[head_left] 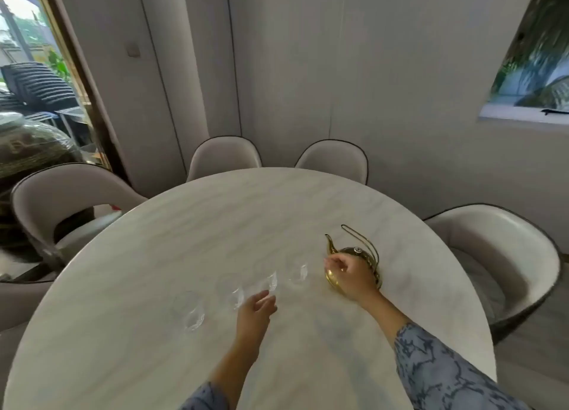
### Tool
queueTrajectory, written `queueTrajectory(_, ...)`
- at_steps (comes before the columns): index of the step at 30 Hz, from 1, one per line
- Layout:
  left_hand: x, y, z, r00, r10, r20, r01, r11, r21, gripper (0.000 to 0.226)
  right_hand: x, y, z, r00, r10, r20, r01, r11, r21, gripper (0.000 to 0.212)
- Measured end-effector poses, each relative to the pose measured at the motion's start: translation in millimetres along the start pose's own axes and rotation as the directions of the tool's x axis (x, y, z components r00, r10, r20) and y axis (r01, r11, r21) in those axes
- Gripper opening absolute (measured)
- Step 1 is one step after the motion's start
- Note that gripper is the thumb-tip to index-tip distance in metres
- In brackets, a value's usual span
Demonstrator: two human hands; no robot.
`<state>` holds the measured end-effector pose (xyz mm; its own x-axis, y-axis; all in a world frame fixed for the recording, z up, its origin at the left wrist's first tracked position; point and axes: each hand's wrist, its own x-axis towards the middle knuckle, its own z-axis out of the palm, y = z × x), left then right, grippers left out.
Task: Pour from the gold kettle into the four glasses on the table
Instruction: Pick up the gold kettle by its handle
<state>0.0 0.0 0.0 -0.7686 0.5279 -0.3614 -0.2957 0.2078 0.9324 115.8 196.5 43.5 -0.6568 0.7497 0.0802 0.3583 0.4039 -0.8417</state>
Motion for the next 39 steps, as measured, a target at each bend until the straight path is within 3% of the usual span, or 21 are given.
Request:
queueTrajectory(4,25.1,-6.5,38.1,0.991,-0.120,0.055,0.122,0.992,-0.031,0.035,33.3,21.0,-30.3,0.986,0.058,-0.156,-0.090,0.974,-0.210,0.030)
queueTrajectory(8,50.2,0.4,80.6,0.961,-0.249,0.118,0.257,0.964,-0.066,0.030,67.8,49.1,-48.3,0.962,0.173,-0.210,-0.236,0.915,-0.327,0.050)
queueTrajectory(12,71.2,2.2,109.0,0.929,-0.344,0.137,0.360,0.926,-0.115,0.019,97.7,73.8,-51.5,0.945,0.302,-0.129,-0.325,0.916,-0.235,0.055)
queueTrajectory(18,109.1,-10.7,143.1,0.880,-0.449,0.154,0.471,0.866,-0.166,0.015,122.7,90.9,-52.9,0.920,0.392,0.020,-0.392,0.915,0.092,0.052)
queueTrajectory(24,121.3,-19.3,155.7,0.860,-0.471,0.196,0.502,0.850,-0.157,0.018,123.7,101.9,-39.9,0.916,0.379,-0.131,-0.328,0.896,0.300,0.055)
queueTrajectory(28,117.5,-14.4,163.0,0.844,-0.481,0.239,0.521,0.841,-0.148,0.035,117.3,98.6,-38.2,0.921,0.348,-0.174,-0.277,0.900,0.336,0.057)
queueTrajectory(34,107.4,-2.3,162.9,0.853,-0.462,0.242,0.515,0.820,-0.251,0.079,111.6,71.8,-51.2,0.915,0.326,-0.236,-0.229,0.904,0.360,0.058)
queueTrajectory(38,93.6,4.3,161.7,0.859,-0.394,0.327,0.485,0.830,-0.275,0.128,102.9,42.9,-55.9,0.923,0.312,-0.223,-0.220,0.907,0.358,0.059)
queueTrajectory(39,92.5,4.5,163.4,0.863,-0.375,0.339,0.471,0.839,-0.271,0.131,102.0,38.9,-56.3,0.927,0.303,-0.221,-0.215,0.912,0.349,0.060)
